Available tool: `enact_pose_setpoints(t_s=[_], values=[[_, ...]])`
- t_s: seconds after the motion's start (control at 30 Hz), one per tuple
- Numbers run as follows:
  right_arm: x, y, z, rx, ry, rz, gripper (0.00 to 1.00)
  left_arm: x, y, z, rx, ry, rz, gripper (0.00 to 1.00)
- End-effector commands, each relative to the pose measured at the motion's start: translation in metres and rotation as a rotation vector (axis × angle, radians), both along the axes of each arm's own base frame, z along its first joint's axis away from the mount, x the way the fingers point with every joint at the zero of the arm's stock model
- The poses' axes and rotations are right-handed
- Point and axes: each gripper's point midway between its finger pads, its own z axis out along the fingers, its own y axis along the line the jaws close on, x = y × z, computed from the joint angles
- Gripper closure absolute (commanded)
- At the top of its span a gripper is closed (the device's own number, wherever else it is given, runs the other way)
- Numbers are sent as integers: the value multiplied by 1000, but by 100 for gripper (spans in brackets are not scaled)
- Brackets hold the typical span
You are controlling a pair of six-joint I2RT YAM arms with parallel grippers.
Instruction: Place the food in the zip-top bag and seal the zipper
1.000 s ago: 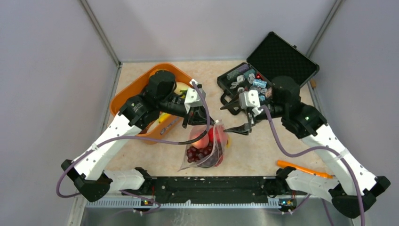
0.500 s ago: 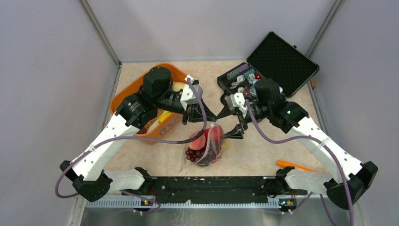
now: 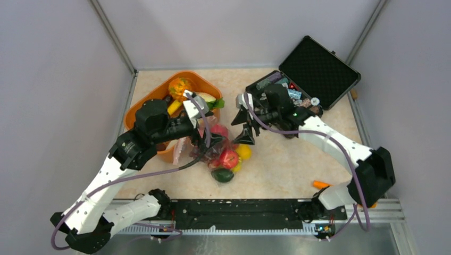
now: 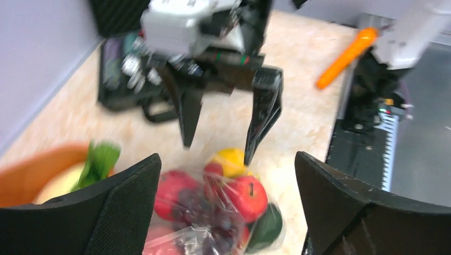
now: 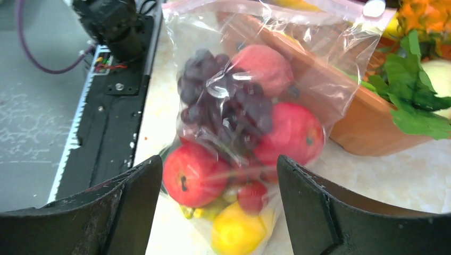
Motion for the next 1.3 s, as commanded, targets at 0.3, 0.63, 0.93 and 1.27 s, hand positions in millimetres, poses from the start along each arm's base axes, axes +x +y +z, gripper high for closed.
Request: enact_pose_setpoints(t_s=[0.3,0.63,0.93,1.27], values=[[20,14,9,91,76,-111,22,67,117,-80,26,257,830,1],[8,5,9,93,129,-142,21,99,136,-130,-149,629,756,1],[2,-4,17,102,106,-168,21,105,131,-146,-233,749,567,1],[12,0,2,65,172,-212,20,96,122,-157,-219,792,461,15]])
